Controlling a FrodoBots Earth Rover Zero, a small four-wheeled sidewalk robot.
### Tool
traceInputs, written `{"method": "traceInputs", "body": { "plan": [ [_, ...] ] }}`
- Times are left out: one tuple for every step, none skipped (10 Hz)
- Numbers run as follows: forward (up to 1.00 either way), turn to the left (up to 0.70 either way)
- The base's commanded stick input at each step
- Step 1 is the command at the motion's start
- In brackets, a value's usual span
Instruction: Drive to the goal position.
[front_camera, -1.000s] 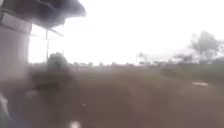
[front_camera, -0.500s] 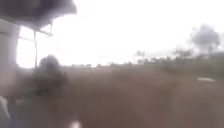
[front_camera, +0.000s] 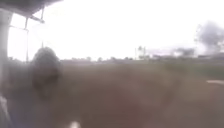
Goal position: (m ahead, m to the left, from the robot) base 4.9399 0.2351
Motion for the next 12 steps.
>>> {"method": "traceInputs", "body": {
  "plan": [
    [0.70, 0.00],
    [0.70, 0.00],
    [0.70, 0.00],
    [0.70, 0.00],
    [0.70, 0.00],
    [0.70, 0.00],
    [0.70, 0.00],
    [0.70, 0.00],
    [0.70, 0.00],
    [0.70, 0.00],
    [0.70, 0.00],
    [0.70, 0.00]
  ]
}}
